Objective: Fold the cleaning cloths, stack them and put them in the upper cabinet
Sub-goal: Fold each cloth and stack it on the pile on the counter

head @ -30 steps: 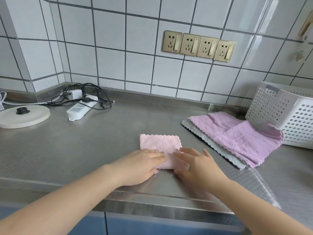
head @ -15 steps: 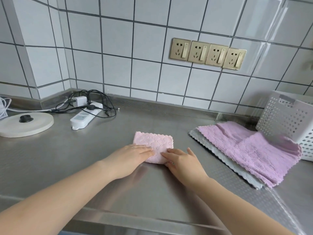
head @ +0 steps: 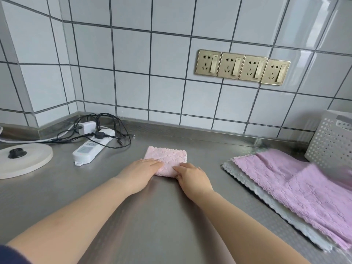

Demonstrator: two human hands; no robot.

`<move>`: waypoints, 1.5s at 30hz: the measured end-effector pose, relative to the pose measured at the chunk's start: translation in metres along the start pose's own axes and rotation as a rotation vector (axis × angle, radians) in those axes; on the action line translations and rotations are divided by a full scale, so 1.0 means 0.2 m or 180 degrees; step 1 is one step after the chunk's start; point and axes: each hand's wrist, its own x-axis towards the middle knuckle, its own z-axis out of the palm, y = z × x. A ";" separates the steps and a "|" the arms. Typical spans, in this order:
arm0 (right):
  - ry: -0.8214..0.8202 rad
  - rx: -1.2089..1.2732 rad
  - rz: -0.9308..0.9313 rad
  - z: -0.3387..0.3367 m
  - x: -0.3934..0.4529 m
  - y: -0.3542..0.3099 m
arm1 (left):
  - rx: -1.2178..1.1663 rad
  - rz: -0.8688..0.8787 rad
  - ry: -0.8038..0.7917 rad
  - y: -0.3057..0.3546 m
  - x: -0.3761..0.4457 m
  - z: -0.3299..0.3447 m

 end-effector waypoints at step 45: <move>0.0436 0.0416 0.1938 -0.53 -0.80 1.02 | -0.0778 0.0476 0.0445 1.41 0.67 -0.02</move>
